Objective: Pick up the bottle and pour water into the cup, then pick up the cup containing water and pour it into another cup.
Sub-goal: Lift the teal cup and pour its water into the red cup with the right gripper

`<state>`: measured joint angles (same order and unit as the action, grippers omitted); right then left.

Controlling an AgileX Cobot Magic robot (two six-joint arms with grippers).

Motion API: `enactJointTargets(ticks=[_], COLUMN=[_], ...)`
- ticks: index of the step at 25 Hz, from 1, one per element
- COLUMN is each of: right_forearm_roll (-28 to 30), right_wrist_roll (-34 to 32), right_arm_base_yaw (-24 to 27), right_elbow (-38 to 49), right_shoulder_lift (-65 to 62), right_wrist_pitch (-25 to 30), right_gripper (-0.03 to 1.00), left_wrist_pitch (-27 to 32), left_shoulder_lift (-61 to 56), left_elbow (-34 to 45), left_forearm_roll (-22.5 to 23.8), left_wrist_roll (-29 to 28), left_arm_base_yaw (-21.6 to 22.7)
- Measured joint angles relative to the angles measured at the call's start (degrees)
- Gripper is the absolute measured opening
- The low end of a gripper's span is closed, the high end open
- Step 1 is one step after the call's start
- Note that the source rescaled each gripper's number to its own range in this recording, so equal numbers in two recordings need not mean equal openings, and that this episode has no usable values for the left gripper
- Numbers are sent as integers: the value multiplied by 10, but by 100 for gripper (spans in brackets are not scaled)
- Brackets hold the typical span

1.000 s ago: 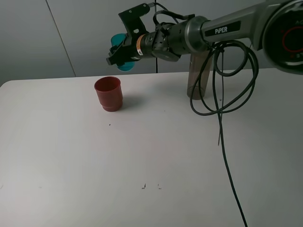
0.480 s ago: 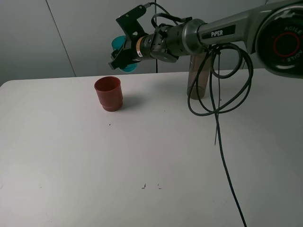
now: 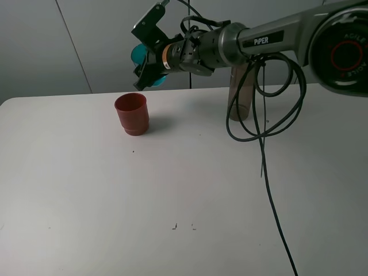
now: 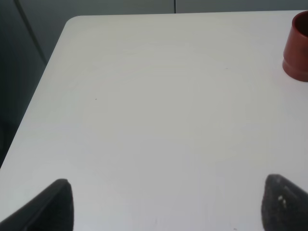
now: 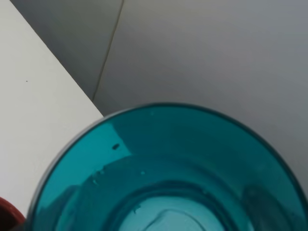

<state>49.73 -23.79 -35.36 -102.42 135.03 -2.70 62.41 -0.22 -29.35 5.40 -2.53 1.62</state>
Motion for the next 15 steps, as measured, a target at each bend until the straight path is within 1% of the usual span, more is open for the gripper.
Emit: enactJointTargets(ticks=[6,15], right_forearm_roll=[3,4], right_wrist_roll=[31,35], right_arm_base_yaw=[0,0], right_elbow=[-1,-31], right_shoulder_lift=[0,19], right_wrist_pitch=[12,27], right_gripper=[12,12], left_wrist_pitch=[0,0], left_shoulder_lift=[0,0], left_elbow=[0,0], left_forearm_roll=[0,0], left_wrist_roll=[0,0], left_arm_base_yaw=[0,0])
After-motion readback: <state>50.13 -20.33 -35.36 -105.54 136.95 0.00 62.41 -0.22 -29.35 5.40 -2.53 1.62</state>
